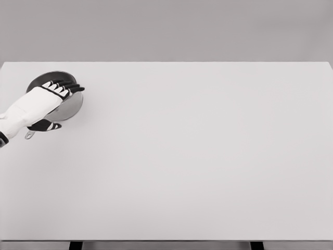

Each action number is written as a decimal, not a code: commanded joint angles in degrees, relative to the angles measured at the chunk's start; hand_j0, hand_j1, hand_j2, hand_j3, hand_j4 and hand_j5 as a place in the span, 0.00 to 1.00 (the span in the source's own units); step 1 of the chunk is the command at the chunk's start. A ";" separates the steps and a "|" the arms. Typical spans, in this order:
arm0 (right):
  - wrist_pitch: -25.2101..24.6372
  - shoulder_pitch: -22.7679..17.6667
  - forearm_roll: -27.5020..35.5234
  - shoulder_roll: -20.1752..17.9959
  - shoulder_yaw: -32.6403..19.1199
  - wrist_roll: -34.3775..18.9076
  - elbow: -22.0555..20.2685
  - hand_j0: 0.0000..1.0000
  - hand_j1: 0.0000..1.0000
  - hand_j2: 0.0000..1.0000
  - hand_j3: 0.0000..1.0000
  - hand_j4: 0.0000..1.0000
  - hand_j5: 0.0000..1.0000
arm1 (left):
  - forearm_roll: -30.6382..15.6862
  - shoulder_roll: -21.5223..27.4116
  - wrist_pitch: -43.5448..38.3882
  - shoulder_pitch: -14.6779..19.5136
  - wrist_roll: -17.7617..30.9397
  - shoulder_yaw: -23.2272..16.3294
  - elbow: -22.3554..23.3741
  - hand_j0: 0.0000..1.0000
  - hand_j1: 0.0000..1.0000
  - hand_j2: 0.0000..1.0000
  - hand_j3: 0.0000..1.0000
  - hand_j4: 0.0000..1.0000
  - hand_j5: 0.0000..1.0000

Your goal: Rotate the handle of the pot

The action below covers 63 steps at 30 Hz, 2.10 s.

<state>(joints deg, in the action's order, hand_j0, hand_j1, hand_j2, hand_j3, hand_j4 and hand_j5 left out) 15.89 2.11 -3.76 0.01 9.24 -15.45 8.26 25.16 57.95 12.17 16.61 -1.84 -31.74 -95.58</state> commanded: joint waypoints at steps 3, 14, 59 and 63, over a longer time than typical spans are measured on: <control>0.02 0.00 -0.02 -0.01 -0.01 -0.02 0.00 1.00 1.00 1.00 1.00 1.00 1.00 | 4.72 0.06 0.04 -0.44 -0.09 0.28 -0.39 1.00 1.00 1.00 1.00 1.00 1.00; 0.02 0.00 -0.02 -0.01 -0.01 -0.02 0.00 1.00 1.00 1.00 1.00 1.00 1.00 | 7.28 0.24 0.04 -0.88 -0.18 1.50 0.31 1.00 1.00 1.00 1.00 1.00 1.00; 0.02 0.00 -0.02 -0.01 -0.01 -0.02 0.00 1.00 1.00 1.00 1.00 1.00 1.00 | 13.25 0.24 0.13 -2.55 -0.36 3.62 3.38 1.00 1.00 1.00 1.00 1.00 1.00; 0.02 0.00 -0.02 -0.01 -0.01 -0.02 0.00 1.00 1.00 1.00 1.00 1.00 1.00 | 15.10 0.24 0.13 -2.64 -0.45 3.70 3.47 1.00 1.00 1.00 1.00 1.00 1.00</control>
<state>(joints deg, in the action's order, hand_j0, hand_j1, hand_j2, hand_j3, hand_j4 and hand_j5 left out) 15.89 2.11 -3.76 0.01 9.24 -15.45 8.27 39.80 58.08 12.29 13.97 -2.23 -28.13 -92.18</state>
